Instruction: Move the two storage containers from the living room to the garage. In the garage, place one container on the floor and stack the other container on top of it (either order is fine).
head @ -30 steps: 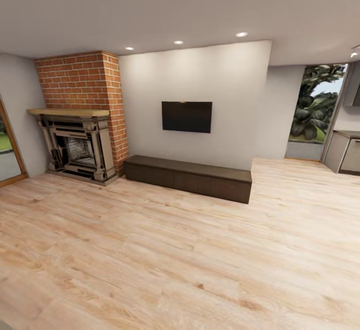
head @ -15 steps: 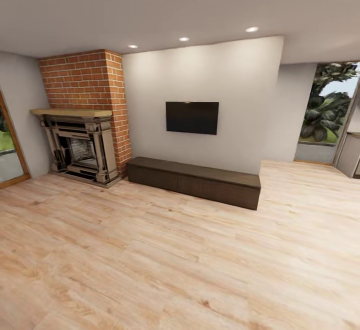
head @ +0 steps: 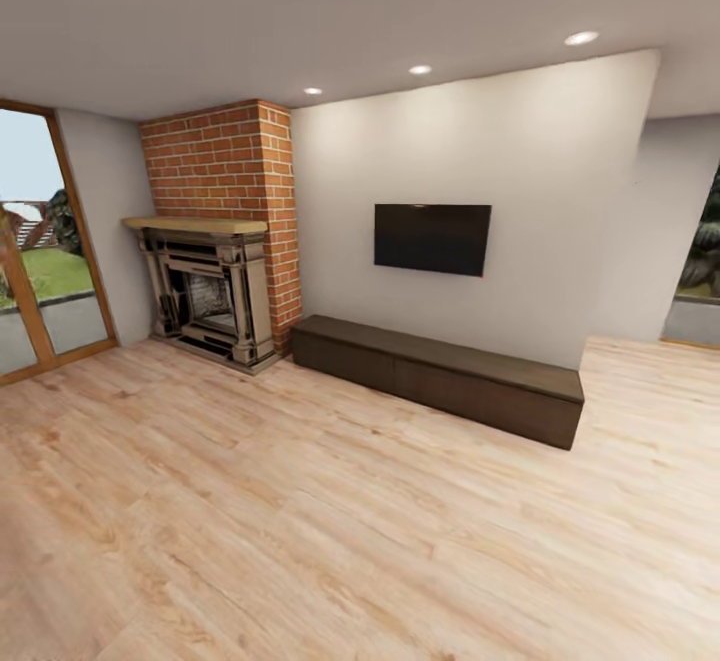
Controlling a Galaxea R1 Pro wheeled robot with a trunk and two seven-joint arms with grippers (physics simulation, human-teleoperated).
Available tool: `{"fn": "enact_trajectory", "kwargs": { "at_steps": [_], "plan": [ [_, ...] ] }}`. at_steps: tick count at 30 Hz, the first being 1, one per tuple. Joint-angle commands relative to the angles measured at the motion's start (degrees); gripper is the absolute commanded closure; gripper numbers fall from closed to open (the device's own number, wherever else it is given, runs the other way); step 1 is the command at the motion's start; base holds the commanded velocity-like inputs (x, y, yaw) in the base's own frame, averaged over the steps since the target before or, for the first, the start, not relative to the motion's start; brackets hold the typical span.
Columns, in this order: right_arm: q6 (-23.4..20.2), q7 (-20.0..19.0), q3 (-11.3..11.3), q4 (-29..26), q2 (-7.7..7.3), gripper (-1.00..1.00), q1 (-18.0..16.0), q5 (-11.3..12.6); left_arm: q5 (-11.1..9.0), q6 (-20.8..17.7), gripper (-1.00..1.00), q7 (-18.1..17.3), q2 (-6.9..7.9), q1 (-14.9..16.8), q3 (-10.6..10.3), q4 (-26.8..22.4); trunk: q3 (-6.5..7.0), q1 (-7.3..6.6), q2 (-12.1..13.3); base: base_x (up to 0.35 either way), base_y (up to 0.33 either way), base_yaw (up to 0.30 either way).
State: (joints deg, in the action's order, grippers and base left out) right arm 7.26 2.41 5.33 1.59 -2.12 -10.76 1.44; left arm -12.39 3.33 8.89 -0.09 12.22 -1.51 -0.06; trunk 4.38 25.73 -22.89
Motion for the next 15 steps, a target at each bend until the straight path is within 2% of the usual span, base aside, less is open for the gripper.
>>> {"fn": "enact_trajectory", "kwargs": {
  "at_steps": [1,15],
  "plan": [
    [0.3,0.2,0.5,0.2,0.03,-1.0,0.0,0.1,-0.4,0.2,-1.0,0.1,-0.01,0.0,-0.2,0.1,-0.02,0.05,0.0,0.323,0.0,0.268],
    [0.3,0.2,0.5,0.2,0.06,-1.0,0.0,0.1,-0.4,0.2,-1.0,0.1,-0.01,0.0,-0.2,0.1,-0.02,0.05,0.0,0.323,0.0,0.267]
  ]
}}
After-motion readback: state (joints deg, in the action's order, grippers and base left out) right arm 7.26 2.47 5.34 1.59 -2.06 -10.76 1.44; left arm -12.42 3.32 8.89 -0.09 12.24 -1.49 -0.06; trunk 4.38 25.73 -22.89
